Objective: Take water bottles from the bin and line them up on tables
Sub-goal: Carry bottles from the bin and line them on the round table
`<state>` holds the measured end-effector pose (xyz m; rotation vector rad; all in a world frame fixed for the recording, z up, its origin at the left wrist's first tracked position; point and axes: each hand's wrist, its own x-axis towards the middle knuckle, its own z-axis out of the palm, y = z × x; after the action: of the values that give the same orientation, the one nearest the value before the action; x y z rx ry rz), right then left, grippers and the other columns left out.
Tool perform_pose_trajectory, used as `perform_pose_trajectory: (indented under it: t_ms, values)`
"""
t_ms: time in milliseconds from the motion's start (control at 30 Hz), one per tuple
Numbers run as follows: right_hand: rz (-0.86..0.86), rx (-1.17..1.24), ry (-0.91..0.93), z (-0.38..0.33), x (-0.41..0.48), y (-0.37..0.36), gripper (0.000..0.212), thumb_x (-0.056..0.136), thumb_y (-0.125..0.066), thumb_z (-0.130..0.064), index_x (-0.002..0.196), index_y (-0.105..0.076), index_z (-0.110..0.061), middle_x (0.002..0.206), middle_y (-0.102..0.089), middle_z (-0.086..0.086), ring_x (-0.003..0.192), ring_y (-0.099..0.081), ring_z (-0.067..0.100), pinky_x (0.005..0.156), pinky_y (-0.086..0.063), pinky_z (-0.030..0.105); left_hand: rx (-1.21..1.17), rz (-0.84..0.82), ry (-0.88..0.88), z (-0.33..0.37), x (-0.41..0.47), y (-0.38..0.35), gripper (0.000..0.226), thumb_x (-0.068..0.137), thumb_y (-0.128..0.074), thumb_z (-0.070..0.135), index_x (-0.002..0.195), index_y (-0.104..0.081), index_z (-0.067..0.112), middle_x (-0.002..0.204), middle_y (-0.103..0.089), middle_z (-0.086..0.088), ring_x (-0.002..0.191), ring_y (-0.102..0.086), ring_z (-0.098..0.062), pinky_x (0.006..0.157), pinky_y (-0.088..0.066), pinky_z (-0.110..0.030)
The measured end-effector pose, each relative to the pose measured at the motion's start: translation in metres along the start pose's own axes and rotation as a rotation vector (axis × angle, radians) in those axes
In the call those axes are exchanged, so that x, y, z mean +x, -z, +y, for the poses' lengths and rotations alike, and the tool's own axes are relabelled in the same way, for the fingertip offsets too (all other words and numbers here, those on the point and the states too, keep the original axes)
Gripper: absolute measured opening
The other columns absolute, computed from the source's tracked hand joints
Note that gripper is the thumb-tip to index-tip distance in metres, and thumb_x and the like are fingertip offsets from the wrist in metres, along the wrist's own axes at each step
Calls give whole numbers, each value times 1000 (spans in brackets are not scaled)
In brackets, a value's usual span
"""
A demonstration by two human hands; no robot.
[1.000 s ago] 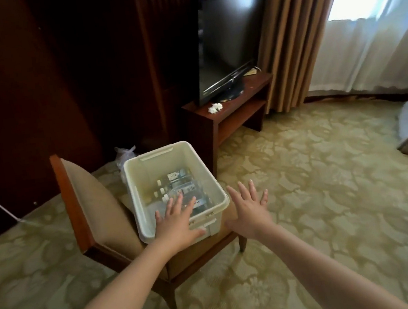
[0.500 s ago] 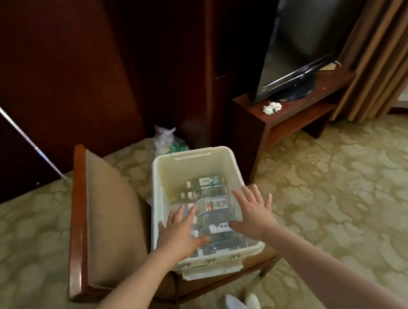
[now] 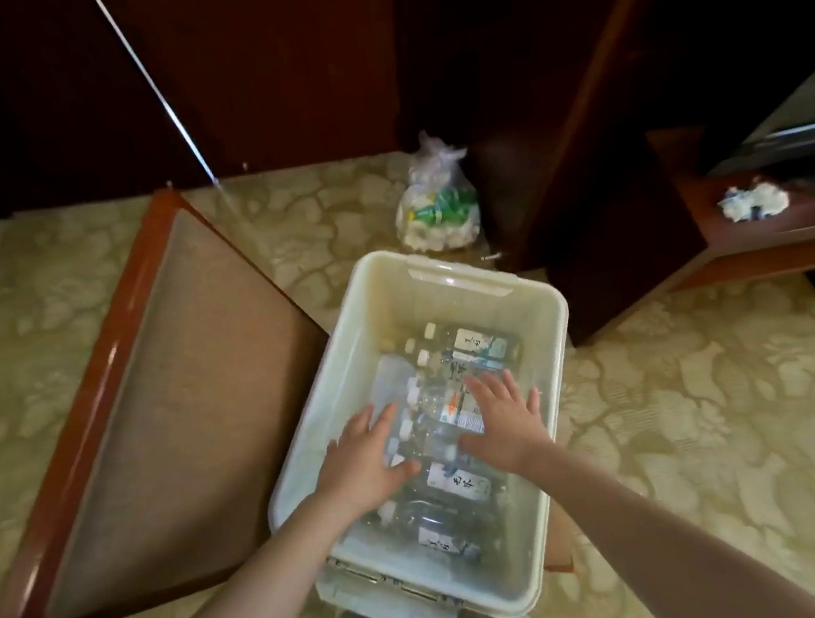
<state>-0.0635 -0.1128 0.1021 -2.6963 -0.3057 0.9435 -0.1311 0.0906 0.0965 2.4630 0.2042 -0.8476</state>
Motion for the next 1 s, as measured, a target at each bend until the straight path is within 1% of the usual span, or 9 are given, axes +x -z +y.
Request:
perform_pose_trajectory:
  t_ms: [133,233,300,467,600,700,800,900,1000]
  values:
    - [-131,25,8,22,45,-9,87,92,-59,-41,159,-6,-25,167,-7,2,154,7,27,121,4,53,-145,-29,87,3,29,-17,86,90,-60,52,156,-8,33,164,-7,3,150,-14,-17,117,-28,-41]
    - [-221,37,19,34,73,-15,87,91,-62,-42,159,-10,-26,165,-15,3,153,-6,28,123,-10,49,-224,-27,153,2,50,-31,84,90,-61,50,155,-12,31,162,-16,2,146,-25,-18,113,-33,-39]
    - [-269,51,29,39,88,-20,86,90,-64,-38,159,-13,-24,163,-20,4,151,-14,28,122,-18,46,-289,-30,199,2,63,-39,84,90,-61,49,156,-13,28,161,-22,0,143,-32,-19,113,-34,-38]
    - [-323,91,33,47,123,-33,83,89,-66,-31,157,-20,-23,159,-32,4,147,-27,25,118,-30,42,-362,-36,274,1,90,-55,85,90,-63,46,156,-15,21,157,-31,-7,142,-34,-25,116,-30,-43]
    - [-353,59,47,46,141,-42,82,89,-69,-32,156,-23,-28,157,-36,4,145,-31,26,116,-34,44,-299,10,312,-3,108,-63,80,87,-64,50,151,-28,18,138,-55,-9,128,-50,-25,113,-33,-46]
    - [-338,24,65,47,151,-47,79,87,-71,-33,154,-29,-26,154,-39,4,142,-35,27,114,-36,44,-224,-15,351,-6,118,-67,70,87,-61,57,143,-40,22,131,-61,-2,123,-54,-22,118,-22,-47]
    - [-327,-10,83,47,159,-48,76,85,-74,-36,150,-36,-26,148,-45,4,135,-42,27,108,-42,45,-184,-53,378,-11,128,-74,75,82,-59,66,143,-42,26,138,-57,1,131,-49,-21,121,-8,-50]
    - [-345,-30,97,45,168,-47,76,81,-78,-38,147,-41,-27,141,-51,5,129,-48,26,102,-47,41,-155,-107,405,-15,136,-78,84,75,-59,75,142,-44,27,138,-57,1,131,-48,-22,120,-8,-52]
    - [-366,-49,103,42,173,-44,76,78,-82,-38,144,-46,-26,133,-55,6,121,-55,25,93,-47,33,-156,-135,414,-17,141,-81,88,72,-60,78,140,-46,24,133,-61,-3,131,-48,-26,120,-11,-52]
